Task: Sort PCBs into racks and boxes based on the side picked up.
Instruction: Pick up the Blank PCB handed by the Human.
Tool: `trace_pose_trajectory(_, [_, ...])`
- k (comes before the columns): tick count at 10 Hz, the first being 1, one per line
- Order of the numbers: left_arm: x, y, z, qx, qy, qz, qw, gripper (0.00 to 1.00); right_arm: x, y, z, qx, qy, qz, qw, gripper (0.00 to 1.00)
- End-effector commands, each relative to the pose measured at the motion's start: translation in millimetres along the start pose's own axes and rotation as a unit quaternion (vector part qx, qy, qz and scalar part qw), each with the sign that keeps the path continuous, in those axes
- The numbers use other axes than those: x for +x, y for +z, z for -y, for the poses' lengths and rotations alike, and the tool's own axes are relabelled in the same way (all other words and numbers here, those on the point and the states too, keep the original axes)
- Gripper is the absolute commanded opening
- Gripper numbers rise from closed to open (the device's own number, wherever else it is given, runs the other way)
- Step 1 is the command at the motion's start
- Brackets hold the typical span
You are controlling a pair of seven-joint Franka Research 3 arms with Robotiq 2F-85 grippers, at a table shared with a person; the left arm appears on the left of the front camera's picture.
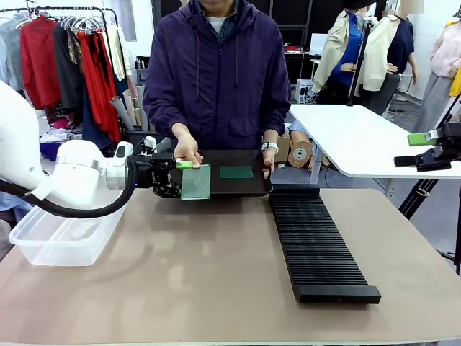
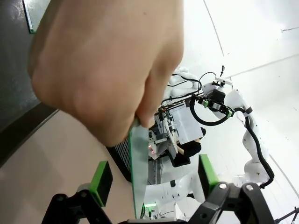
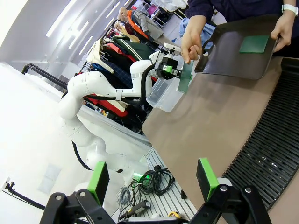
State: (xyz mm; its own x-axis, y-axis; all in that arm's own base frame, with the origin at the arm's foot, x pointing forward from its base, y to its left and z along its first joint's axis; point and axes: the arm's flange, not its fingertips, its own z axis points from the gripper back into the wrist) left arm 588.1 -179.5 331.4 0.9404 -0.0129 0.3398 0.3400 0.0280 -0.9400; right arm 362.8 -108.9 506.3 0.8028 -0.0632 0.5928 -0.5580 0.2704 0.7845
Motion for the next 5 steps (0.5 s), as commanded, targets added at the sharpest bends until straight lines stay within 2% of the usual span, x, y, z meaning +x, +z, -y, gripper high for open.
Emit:
trace_pose_trajectory(1, [-2.9,-2.2,-2.2,-0.001,-0.016,0.020,1.000,0.71,2.6,-0.3,-2.1,0.002,-0.002,0.006,1.000,1.00])
trace_pose_trajectory(4, [-4.3,-1.9,-5.0,-0.010,-0.007,0.017,1.000,0.11,2.6,-0.3,-2.1,0.002,-0.002,0.006,1.000,1.00])
trace_pose_trajectory(5, [-5.0,-1.9,-5.9,-0.009,-0.006,0.016,1.000,0.00,2.6,-0.3,-2.1,0.002,-0.002,0.006,1.000,1.00])
